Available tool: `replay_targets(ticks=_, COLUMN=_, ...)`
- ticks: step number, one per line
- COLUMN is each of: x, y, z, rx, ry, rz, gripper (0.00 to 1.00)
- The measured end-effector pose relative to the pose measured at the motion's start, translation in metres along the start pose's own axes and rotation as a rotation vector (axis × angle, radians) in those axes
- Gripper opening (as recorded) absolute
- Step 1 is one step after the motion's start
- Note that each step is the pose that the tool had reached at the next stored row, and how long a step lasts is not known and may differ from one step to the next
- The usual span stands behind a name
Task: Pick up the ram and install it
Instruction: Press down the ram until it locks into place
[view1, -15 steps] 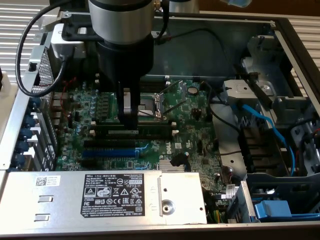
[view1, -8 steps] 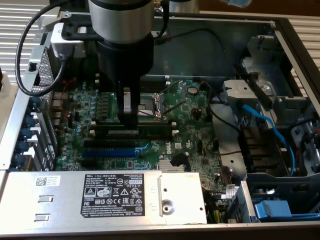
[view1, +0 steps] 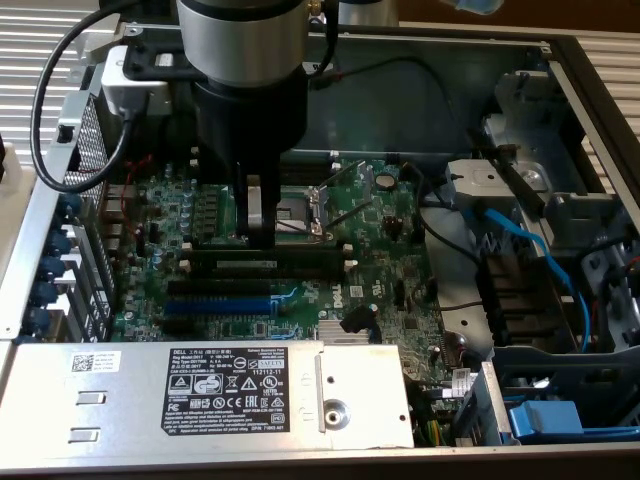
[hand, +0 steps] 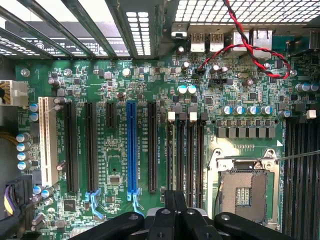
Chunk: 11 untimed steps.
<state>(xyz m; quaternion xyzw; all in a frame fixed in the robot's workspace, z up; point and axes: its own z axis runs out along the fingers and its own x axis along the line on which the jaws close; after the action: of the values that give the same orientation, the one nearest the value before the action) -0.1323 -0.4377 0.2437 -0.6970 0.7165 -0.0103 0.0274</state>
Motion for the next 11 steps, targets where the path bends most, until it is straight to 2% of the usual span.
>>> replay_targets(ticks=11, x=0.0, y=0.0, z=0.0, rx=0.0001, ry=0.0003, rz=0.005, gripper=0.11)
